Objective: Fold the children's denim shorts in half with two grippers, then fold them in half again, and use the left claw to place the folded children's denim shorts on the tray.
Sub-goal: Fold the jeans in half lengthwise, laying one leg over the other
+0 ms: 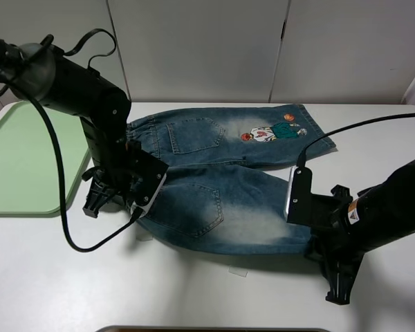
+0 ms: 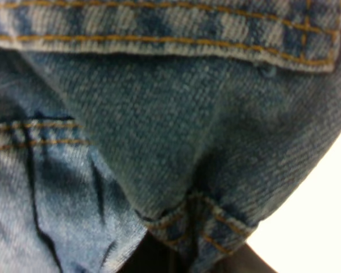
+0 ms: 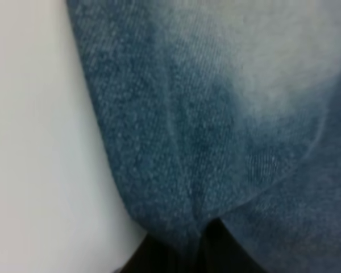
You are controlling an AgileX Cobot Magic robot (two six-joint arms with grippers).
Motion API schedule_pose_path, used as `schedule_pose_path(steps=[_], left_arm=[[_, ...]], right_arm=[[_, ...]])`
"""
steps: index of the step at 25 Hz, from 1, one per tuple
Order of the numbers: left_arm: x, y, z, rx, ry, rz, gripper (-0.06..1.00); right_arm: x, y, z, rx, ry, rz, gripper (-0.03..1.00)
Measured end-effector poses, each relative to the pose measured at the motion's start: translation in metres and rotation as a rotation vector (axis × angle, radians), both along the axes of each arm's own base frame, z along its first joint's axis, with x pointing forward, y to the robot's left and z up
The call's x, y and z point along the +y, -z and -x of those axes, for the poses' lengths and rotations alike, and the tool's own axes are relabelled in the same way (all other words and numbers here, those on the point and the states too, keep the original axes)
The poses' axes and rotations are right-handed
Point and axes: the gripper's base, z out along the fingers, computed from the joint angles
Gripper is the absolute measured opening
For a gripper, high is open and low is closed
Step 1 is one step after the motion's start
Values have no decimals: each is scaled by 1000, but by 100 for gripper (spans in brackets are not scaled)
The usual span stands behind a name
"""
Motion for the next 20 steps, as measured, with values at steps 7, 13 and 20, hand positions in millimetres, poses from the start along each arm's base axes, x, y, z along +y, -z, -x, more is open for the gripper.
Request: schedule_pose_path(steps=[7,13,20], left_arm=[[3,-12,4,12,-34,-10,2],[4,-30,10,27,-117,26,2],[4,-44,20,85,-185,55,2]], right_arm=[[-6,-26,10,-38,-18,-9,-2],[-12,-39,16,-52,-6,-9,-2],[-20,-58,26,-88,50,-31,-2]])
